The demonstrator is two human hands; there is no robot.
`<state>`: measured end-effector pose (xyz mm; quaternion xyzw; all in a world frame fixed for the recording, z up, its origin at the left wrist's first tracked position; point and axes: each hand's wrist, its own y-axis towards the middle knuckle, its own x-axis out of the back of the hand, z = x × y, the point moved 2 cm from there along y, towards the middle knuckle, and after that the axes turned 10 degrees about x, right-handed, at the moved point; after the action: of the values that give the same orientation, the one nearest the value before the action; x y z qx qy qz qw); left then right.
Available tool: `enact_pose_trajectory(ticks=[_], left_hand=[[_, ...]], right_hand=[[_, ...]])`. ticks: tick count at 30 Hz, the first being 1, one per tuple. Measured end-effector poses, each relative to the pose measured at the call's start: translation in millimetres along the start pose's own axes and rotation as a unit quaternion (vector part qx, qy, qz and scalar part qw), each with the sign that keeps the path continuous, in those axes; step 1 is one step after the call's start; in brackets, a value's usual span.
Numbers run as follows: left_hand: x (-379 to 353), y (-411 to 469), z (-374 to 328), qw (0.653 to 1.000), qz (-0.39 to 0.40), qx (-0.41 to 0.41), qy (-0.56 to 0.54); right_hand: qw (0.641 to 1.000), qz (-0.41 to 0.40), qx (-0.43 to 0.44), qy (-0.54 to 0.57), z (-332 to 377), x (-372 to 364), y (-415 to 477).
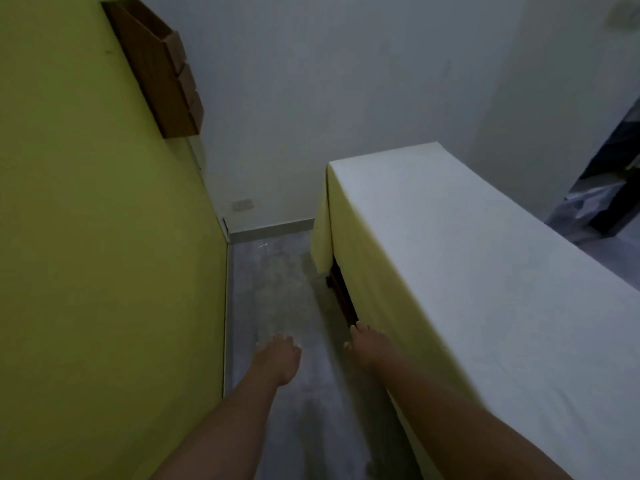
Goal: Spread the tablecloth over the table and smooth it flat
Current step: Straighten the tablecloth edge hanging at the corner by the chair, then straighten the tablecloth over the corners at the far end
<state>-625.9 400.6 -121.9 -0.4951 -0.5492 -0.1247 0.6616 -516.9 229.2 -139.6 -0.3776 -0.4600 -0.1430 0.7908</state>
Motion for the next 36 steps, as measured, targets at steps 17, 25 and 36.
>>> enact_pose_trajectory(ticks=[17,25,36], left_hand=[[198.9,280.7,1.8,0.995,-0.056,0.045,-0.074],[276.9,400.3,13.1,0.994,-0.044,0.062,-0.076],[423.0,642.1,5.0,0.999,-0.023,-0.022,0.043]], right_hand=[[0.996,-0.014,0.076,-0.052,1.0,201.9,299.9],[0.995,-0.014,0.082,-0.06,5.0,281.1,430.7],[0.999,-0.042,-0.015,0.012,-20.1,380.1,628.2]])
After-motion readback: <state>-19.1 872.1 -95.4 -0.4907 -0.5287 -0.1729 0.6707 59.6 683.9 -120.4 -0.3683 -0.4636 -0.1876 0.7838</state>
